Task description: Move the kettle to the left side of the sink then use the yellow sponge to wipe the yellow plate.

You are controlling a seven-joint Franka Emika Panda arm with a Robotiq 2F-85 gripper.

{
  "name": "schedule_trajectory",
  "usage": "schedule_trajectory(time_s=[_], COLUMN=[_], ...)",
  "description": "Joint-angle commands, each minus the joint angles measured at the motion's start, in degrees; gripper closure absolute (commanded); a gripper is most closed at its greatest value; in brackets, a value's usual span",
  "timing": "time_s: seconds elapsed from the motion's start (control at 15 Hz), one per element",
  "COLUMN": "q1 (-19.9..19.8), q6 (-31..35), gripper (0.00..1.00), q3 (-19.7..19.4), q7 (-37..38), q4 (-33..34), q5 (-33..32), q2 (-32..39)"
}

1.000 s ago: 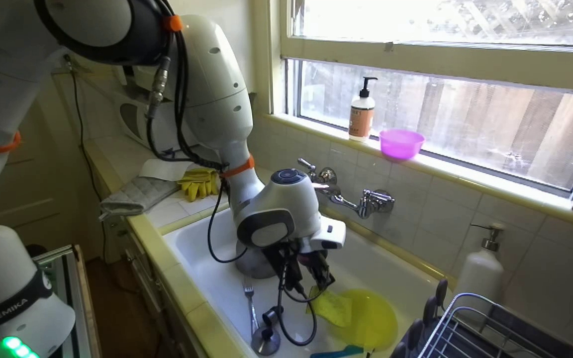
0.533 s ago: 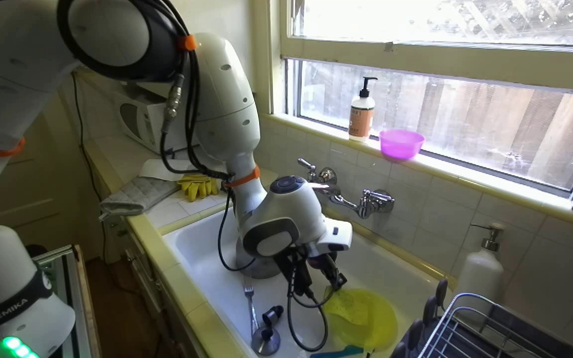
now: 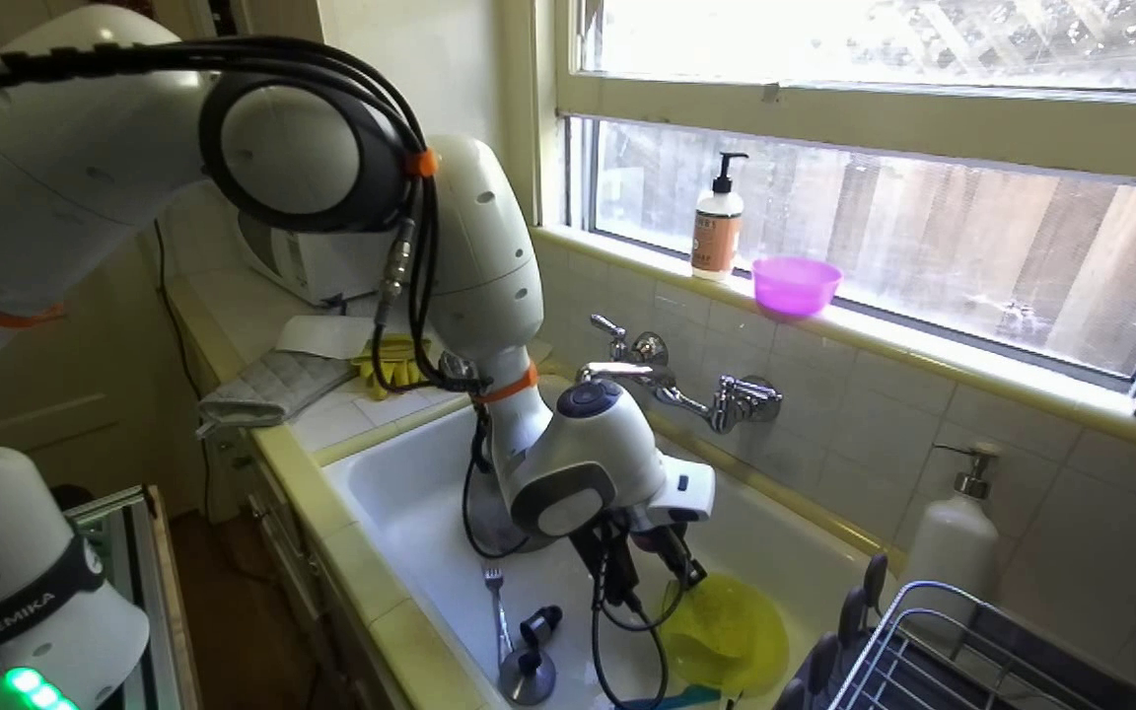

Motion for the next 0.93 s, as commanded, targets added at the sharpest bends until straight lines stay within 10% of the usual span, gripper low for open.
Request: schedule_trajectory(time_s=[0.0, 0.6, 0.87], q1=[1.1, -1.0, 0.9], q6=[-2.5, -7.4, -7.0], gripper=[0.99, 0.99, 0.99], q3=[-1.1, 6.0, 3.4], q7=[1.9, 1.1, 2.1], q4=[5.4, 11.0, 16.9], q5=[-0.4, -1.4, -0.5], q2=[4.8, 5.6, 9.2])
